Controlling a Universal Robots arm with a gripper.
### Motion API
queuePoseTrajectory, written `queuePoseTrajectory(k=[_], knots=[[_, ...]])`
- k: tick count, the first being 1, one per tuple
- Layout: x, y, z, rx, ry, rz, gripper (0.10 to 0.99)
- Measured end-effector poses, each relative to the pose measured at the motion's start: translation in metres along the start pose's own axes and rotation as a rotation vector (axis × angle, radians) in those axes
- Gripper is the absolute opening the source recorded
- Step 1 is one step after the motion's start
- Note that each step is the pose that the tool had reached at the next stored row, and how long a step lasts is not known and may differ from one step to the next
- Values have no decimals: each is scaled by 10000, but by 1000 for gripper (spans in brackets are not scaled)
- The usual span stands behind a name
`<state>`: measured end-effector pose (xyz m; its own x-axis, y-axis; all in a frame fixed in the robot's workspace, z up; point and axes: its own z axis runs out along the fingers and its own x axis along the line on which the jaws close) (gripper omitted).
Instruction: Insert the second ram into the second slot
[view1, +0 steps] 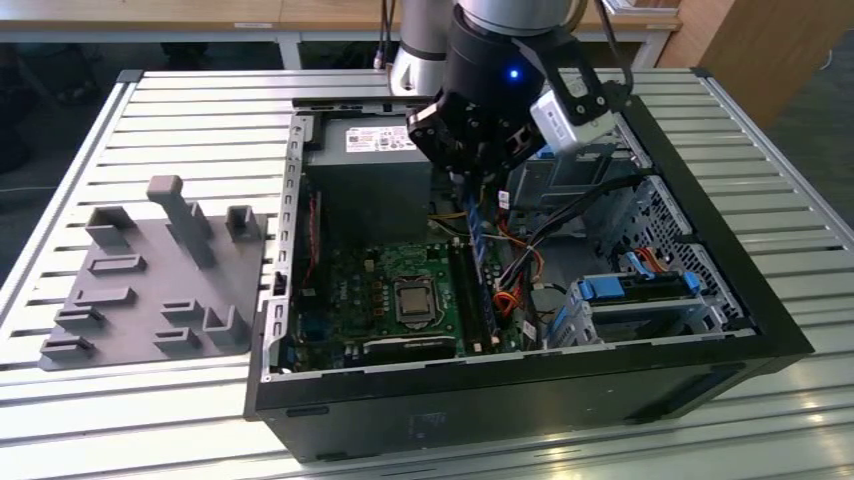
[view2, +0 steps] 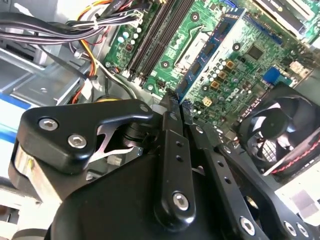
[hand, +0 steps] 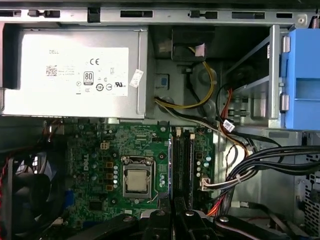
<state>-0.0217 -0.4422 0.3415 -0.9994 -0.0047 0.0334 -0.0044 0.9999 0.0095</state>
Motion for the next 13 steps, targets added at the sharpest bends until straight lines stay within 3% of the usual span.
queuePoseTrajectory(k=[13], knots=[[-9, -24, 236, 2, 3, -79, 137]])
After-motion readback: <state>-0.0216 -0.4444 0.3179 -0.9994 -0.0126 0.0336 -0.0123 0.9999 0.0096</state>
